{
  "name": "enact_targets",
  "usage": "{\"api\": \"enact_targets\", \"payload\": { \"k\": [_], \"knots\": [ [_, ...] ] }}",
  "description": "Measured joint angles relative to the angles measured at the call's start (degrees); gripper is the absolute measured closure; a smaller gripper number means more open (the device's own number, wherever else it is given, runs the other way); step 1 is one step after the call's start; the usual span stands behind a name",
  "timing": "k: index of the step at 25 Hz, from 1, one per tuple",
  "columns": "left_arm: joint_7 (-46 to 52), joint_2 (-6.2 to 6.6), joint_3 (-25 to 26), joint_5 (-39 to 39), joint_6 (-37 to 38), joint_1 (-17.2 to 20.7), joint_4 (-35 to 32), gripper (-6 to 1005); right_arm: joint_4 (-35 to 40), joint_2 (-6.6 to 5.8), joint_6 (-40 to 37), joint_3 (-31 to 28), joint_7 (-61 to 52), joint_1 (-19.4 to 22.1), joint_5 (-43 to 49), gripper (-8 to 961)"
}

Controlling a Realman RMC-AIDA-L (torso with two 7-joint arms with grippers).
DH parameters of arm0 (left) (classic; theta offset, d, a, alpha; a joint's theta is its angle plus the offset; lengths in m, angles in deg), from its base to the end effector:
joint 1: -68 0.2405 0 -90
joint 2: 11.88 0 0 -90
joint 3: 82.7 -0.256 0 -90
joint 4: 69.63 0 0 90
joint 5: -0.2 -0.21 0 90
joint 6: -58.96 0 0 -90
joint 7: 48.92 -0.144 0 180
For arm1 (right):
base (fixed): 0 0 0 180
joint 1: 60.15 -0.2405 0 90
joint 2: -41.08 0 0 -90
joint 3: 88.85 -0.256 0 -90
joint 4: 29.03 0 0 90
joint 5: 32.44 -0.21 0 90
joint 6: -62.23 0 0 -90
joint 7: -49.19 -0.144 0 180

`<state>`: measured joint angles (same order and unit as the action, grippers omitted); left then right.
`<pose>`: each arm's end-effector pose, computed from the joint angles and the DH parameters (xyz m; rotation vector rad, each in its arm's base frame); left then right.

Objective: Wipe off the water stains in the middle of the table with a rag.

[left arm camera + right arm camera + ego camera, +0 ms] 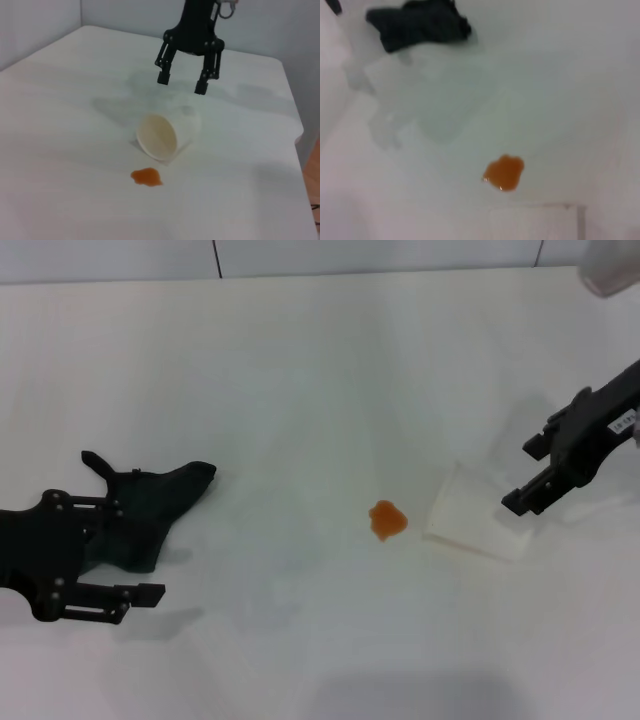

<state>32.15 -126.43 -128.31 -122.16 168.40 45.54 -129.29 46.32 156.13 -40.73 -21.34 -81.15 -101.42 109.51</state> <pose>-0.2742 0.2799 0.0651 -3.0281 -0.3434 -0.3305 0.1602 0.3616 0.0453 -2.8442 0.6900 -0.4635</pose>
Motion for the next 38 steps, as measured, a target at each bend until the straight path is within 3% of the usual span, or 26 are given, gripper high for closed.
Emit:
{"api": "enact_targets", "payload": {
  "k": [5, 13, 25, 38],
  "knots": [
    [-0.9, -0.24, -0.6, 0.1, -0.3, -0.6, 0.0, 266, -5.2, 0.13, -1.4, 3.8, -7.1, -6.1, 6.2, 106],
    [-0.7, -0.7, -3.6, -0.3, -0.5, -1.3, 0.1, 267, -14.7, 0.34, 0.3, 5.9, -8.6, -12.6, 7.0, 104],
    [0.2, -2.73, -4.1, -3.9, -1.2, -2.8, 0.0, 269, -23.1, 0.98, 6.4, 10.5, -8.9, -14.9, 6.1, 107],
    [-0.4, -3.46, -4.1, -4.0, -2.0, -2.3, 0.0, 271, -27.2, 1.16, 12.2, 15.5, -9.5, -14.9, 4.7, 110]
  ]
}}
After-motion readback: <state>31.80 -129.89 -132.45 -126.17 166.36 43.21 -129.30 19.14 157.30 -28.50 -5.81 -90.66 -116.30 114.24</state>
